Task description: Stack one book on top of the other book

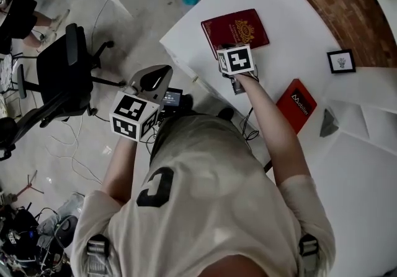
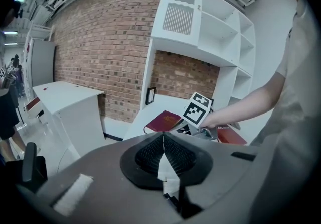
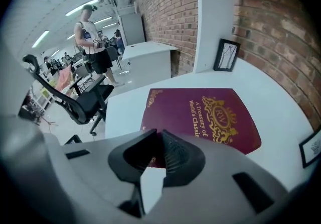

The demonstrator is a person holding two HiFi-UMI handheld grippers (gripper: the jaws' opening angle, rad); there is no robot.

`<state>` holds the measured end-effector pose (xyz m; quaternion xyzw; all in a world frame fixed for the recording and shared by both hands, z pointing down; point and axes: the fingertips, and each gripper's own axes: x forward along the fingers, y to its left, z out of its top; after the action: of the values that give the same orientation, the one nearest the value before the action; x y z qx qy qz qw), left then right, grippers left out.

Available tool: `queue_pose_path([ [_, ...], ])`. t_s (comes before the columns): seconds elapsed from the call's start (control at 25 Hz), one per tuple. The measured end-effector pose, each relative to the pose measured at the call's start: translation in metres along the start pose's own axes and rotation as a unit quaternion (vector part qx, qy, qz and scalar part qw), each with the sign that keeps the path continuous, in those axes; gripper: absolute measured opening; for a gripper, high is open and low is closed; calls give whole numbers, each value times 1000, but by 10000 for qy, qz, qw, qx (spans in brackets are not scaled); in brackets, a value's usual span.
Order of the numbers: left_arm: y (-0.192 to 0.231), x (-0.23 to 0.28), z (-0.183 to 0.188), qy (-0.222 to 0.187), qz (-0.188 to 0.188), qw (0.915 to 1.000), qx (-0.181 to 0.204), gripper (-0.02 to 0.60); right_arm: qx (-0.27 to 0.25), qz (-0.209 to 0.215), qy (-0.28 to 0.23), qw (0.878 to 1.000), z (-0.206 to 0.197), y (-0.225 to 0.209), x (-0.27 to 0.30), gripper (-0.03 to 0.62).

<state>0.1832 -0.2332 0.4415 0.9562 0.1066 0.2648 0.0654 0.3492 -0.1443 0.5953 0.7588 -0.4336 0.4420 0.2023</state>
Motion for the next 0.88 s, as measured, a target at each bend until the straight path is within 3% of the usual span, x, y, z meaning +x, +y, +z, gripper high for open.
queue_pose_path([
  [0.12, 6, 2, -6, 114, 2, 9999, -21, 5, 32, 484, 132, 9987, -11, 18, -5, 8],
  [0.36, 8, 15, -18, 283, -83, 9993, -234, 5, 99, 972, 210, 9950, -31, 41, -14, 6],
  [0.88, 10, 19, -28, 242, -77, 9980, -578, 5, -209, 1235, 346, 9915, -40, 65, -16, 6],
])
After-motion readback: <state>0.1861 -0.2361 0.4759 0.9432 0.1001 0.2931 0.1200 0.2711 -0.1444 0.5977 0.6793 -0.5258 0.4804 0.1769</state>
